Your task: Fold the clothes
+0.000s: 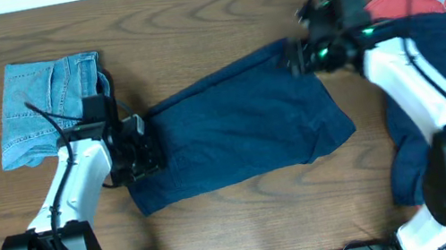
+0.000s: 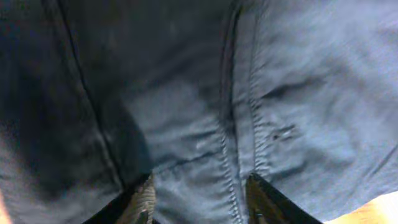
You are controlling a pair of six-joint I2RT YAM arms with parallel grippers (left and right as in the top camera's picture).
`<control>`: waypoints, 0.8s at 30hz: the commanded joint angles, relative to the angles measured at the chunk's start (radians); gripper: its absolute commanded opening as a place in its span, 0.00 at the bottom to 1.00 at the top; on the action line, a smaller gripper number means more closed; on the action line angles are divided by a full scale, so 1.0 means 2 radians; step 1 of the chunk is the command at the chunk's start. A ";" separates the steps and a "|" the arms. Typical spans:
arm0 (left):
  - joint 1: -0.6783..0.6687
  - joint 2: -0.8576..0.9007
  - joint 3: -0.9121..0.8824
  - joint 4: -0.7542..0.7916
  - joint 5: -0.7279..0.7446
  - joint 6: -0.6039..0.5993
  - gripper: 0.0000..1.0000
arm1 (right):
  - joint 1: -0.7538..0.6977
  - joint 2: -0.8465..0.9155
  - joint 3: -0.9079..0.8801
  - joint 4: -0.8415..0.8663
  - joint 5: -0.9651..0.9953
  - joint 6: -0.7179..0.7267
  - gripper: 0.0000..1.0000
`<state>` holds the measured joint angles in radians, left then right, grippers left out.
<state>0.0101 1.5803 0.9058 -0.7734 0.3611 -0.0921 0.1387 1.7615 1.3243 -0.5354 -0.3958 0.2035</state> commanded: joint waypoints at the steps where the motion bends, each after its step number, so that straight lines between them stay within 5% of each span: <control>1: 0.000 -0.006 -0.024 0.008 0.006 0.004 0.51 | -0.018 0.018 -0.001 0.025 0.034 0.006 0.63; 12: 0.000 -0.006 -0.065 0.067 -0.041 0.004 0.52 | -0.024 0.130 -0.001 0.117 0.036 0.006 0.55; 24: 0.000 -0.006 -0.066 0.089 -0.069 0.005 0.51 | -0.017 0.159 -0.002 0.127 0.013 -0.021 0.53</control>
<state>0.0090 1.5745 0.7891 -0.6083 0.2691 -0.0925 0.0948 2.0621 1.3239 -0.2729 -0.3401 0.1989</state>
